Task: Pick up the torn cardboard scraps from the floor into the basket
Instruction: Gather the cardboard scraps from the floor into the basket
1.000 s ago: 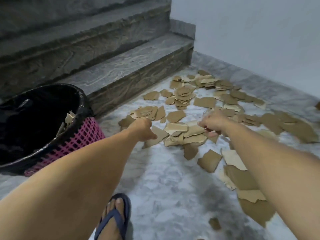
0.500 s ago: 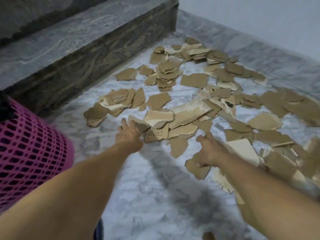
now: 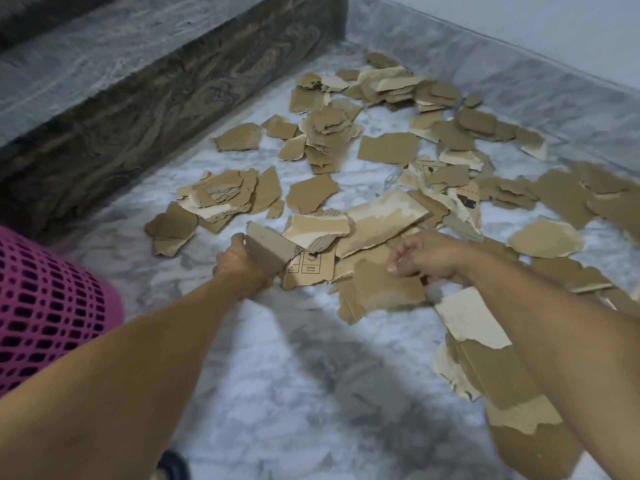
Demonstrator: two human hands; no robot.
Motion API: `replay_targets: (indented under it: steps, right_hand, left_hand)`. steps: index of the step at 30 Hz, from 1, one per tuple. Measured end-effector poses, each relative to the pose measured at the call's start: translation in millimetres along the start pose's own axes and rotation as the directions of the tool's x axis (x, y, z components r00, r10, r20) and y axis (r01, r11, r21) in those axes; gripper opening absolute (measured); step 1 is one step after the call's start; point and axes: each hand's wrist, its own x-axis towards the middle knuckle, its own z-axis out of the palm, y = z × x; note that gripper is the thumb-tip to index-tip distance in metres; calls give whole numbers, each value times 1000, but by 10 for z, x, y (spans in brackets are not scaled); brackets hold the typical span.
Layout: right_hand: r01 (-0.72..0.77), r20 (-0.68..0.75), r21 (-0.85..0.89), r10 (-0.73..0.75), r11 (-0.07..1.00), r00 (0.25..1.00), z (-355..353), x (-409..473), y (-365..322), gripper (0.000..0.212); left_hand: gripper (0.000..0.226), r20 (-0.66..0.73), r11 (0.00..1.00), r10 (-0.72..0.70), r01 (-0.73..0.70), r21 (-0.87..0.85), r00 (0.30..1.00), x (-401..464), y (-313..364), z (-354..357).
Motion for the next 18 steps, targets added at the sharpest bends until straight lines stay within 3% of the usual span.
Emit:
replay_targets:
  steps: [4, 6, 7, 9, 11, 13, 16, 18]
  right_hand:
    - [-34, -224, 400, 134, 916, 965, 110, 157, -124, 15]
    - [-89, -251, 599, 292, 796, 923, 196, 297, -150, 8]
    - [-120, -257, 646, 362, 754, 896, 229, 356, -145, 20]
    - [-171, -310, 611, 432, 773, 847, 301, 454, -149, 38]
    - [-234, -379, 539, 481, 809, 791, 371, 546, -166, 43]
    - [-307, -426, 516, 551, 799, 718, 417, 560, -202, 43]
    - [-359, -437, 514, 598, 779, 671, 417, 576, -262, 51]
    - [-303, -400, 501, 528, 810, 749, 418, 605, -290, 57]
  left_hand:
    - [29, -15, 987, -18, 15, -160, 1000, -4, -5, -80]
    - [34, -52, 959, -70, 53, -278, 996, -11, 42, -110]
    - [39, -66, 945, -101, 75, -320, 993, -25, 88, -123]
    - [55, -83, 911, -140, 95, -401, 987, 6, 157, -96]
    - [66, -81, 887, -157, 104, -449, 984, 96, 193, -5]
    - [64, -58, 890, -157, 116, -441, 986, -14, 365, -3]
    - [59, -78, 925, -149, 111, -363, 986, -67, 574, 29]
    - [63, -116, 914, -173, 116, -388, 978, -29, 648, 89]
